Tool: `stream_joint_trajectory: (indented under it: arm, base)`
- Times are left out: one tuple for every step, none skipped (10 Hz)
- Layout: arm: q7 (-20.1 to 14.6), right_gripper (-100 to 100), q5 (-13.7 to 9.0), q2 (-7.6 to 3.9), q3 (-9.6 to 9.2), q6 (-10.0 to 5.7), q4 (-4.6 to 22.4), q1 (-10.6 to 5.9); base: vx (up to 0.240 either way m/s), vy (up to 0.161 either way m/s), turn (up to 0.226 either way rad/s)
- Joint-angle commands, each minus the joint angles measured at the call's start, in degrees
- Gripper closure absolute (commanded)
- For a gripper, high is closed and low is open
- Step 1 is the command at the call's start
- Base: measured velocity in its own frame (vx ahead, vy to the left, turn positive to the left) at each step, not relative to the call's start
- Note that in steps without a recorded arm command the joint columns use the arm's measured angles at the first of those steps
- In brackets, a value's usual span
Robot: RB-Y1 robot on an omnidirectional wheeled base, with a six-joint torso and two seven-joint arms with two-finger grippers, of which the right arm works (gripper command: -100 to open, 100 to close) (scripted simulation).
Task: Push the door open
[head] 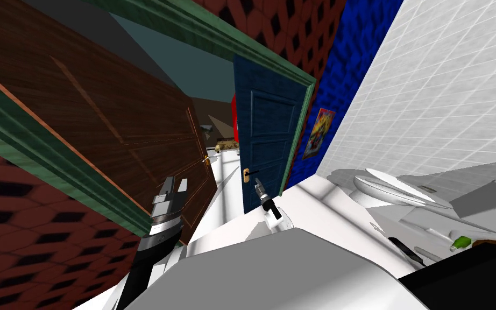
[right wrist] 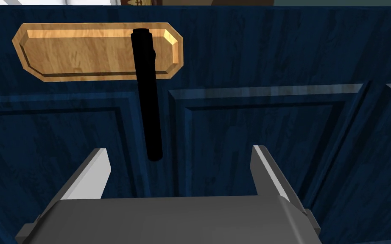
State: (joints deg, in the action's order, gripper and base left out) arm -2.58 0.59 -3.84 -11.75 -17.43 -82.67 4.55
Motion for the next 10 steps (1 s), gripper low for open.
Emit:
stream_joint_trajectory:
  arm:
    - [-0.32, -100, 0.07, 0.3, -0.46, 1.13, 2.21, -1.31]
    - [-0.39, -100, 0.1, 0.4, -0.6, 1.37, 2.87, -1.66]
    - [-0.49, -100, 0.14, 0.59, -0.8, 1.73, 3.87, -2.2]
    - [-0.61, -100, 0.19, 0.83, -1.06, 2.17, 5.09, -2.85]
    - [-0.58, -100, 0.12, 0.59, -0.86, 1.86, 4.47, -2.62]
    - [-0.59, -100, 0.08, 0.27, -0.58, 1.64, 5.28, -3.04]
    - [-0.58, -100, 0.07, 0.22, -0.5, 1.56, 5.46, -3.13]
    - [-0.55, -100, 0.05, 0.17, -0.33, 1.38, 5.86, -3.33]
    - [-0.51, -100, 0.02, 0.18, -0.14, 1.18, 6.3, -3.54]
    - [-0.48, -100, 0.0, 0.26, 0.05, 0.98, 6.74, -3.77]
  base:
    - [0.068, -0.18, 0.083]
    - [0.061, -0.135, 0.056]
    - [0.044, -0.12, 0.05]
    - [0.038, -0.135, 0.068]
    - [0.017, -0.062, 0.022]
    - [0.107, 0.005, 0.026]
    - [0.149, 0.019, 0.023]
    - [0.175, 0.025, 0.017]
    - [0.201, 0.051, 0.025]
    - [0.186, 0.053, 0.02]
